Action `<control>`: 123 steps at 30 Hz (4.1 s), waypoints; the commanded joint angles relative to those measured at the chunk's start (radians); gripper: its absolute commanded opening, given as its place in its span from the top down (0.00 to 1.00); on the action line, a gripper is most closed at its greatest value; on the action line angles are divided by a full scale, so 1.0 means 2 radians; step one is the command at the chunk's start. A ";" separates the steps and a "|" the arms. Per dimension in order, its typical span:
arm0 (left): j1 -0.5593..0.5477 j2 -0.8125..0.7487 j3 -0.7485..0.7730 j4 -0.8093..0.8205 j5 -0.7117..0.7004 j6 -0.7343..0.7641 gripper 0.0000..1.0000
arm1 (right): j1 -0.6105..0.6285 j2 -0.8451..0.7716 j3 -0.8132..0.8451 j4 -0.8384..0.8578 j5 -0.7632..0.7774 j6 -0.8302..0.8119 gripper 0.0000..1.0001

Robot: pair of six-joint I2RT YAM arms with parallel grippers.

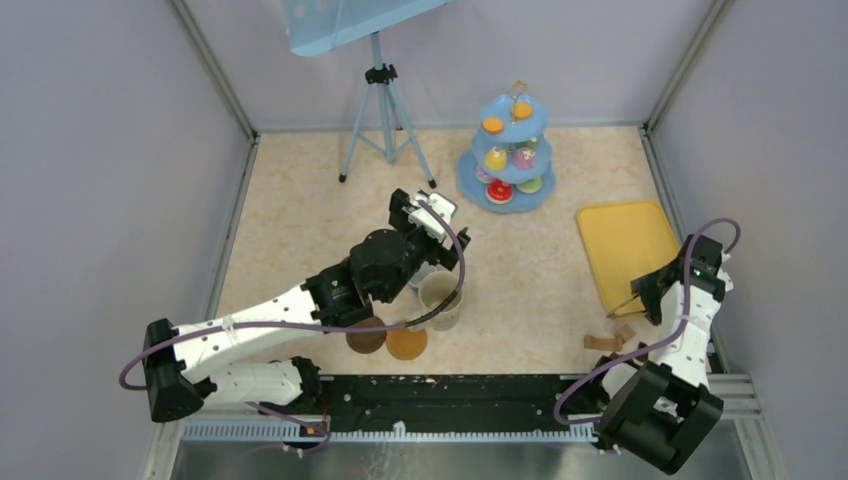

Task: Serve the afternoon tea

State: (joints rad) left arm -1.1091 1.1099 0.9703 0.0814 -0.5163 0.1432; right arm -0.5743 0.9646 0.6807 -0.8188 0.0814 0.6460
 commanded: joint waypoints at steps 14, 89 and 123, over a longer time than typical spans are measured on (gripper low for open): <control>-0.002 -0.021 0.007 0.017 -0.008 0.010 0.01 | 0.074 0.028 0.020 -0.003 0.044 0.007 0.68; -0.011 -0.011 0.008 0.016 -0.006 0.012 0.01 | 0.026 -0.093 0.001 0.008 0.069 0.073 0.41; -0.011 -0.002 0.009 0.018 -0.011 0.017 0.01 | 0.162 0.127 0.056 0.105 0.010 -0.072 0.53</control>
State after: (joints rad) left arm -1.1271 1.1049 0.9703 0.0814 -0.5247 0.1669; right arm -0.2844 1.1759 0.7223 -0.7048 0.1265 0.5941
